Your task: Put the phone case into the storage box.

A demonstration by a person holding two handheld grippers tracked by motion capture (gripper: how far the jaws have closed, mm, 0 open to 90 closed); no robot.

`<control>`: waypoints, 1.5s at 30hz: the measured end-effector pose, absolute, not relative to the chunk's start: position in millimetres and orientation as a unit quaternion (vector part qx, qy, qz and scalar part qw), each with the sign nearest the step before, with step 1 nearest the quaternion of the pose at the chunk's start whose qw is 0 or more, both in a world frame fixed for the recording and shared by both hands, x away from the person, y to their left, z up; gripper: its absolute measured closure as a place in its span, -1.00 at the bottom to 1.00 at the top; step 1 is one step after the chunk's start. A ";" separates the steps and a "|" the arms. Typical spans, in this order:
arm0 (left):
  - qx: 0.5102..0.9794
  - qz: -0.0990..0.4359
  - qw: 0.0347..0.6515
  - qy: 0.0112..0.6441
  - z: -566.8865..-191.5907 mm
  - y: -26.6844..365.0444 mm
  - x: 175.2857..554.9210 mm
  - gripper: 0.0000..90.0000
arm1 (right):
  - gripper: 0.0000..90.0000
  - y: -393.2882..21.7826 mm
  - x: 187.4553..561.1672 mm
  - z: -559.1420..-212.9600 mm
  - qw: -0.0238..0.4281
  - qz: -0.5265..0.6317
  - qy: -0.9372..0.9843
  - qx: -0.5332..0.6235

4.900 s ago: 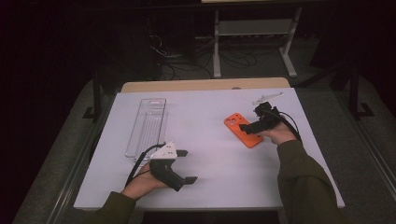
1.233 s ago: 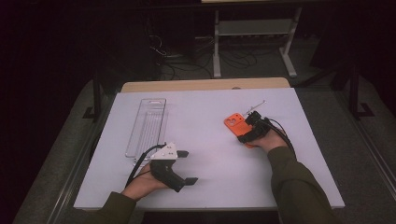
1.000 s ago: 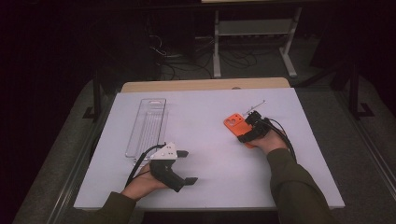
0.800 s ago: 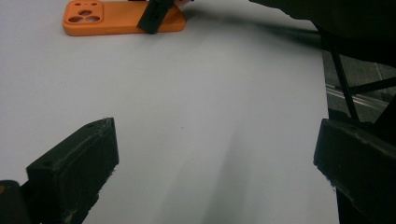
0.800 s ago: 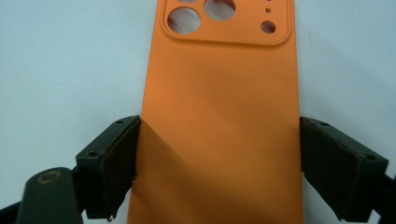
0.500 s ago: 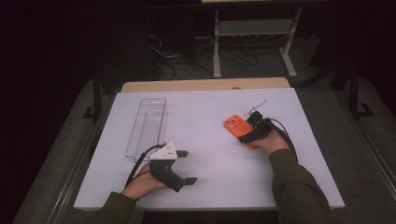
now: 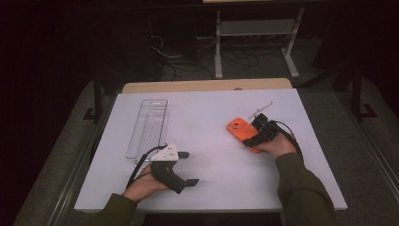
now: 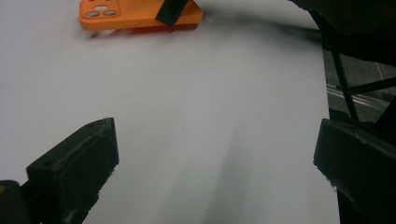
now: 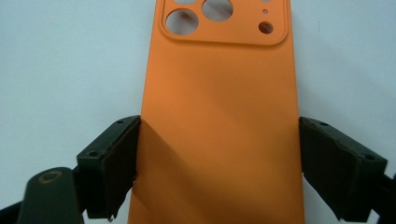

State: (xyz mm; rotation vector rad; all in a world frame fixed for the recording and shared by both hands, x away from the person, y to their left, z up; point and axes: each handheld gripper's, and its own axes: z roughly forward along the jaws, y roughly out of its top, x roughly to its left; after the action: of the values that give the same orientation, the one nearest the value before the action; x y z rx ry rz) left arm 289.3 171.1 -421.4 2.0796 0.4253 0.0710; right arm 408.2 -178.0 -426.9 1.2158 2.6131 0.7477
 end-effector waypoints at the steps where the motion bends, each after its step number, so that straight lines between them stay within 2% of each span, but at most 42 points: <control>1: 0.855 0.029 0.487 0.175 -421.4 171.1 289.2 -1.00 | -0.66 -178.4 406.6 -425.0 0.081 0.252 0.874 0.408; 23: 0.854 0.031 0.489 0.178 -421.9 171.7 290.1 -1.00 | -0.66 -192.6 380.2 -405.4 0.086 0.265 0.885 0.373; 45: 0.852 0.032 0.490 0.182 -421.8 173.8 290.2 -1.00 | -0.66 -177.1 371.9 -400.7 0.067 0.281 0.904 0.314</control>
State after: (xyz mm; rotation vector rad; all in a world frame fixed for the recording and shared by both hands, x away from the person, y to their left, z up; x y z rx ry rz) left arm 290.2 173.8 -421.8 2.0683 0.4412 0.0783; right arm 371.9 -177.1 -400.7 0.9478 2.7265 0.8470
